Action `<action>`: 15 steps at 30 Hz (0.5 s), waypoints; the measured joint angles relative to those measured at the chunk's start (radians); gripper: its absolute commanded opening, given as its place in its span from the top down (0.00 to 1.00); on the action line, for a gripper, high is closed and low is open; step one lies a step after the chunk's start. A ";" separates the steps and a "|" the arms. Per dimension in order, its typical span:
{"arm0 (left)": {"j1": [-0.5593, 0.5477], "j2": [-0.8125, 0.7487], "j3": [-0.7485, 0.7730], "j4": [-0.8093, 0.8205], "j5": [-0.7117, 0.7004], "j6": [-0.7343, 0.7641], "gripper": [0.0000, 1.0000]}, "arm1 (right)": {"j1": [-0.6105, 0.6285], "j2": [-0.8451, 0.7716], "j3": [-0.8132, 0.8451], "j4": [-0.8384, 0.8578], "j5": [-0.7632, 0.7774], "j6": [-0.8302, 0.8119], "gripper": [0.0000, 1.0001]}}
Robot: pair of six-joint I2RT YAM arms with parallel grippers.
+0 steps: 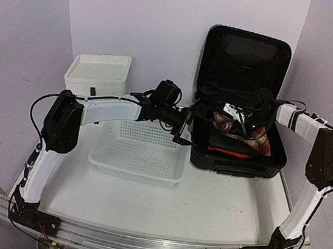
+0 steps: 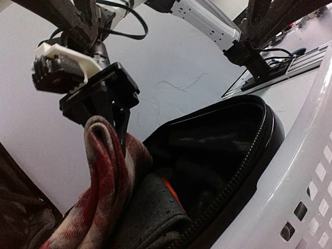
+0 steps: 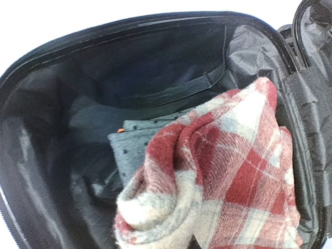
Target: Open, take out, and arrange the luggage
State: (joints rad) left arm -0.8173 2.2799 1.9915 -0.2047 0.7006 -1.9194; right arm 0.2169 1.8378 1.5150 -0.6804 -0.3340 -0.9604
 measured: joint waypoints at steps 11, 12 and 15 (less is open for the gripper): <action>-0.032 0.196 0.246 0.015 -0.121 -0.116 0.01 | 0.042 -0.113 -0.105 0.019 -0.006 0.024 1.00; -0.039 0.211 0.262 0.015 -0.132 -0.122 0.01 | 0.048 -0.119 -0.111 0.020 -0.005 0.027 1.00; -0.056 0.235 0.283 0.024 -0.171 -0.122 0.01 | 0.069 -0.140 -0.134 0.029 0.001 0.038 1.00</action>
State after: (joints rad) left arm -0.8738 2.5149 2.2742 -0.1810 0.5297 -2.0415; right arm 0.2859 1.6981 1.3808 -0.6514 -0.3328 -0.9222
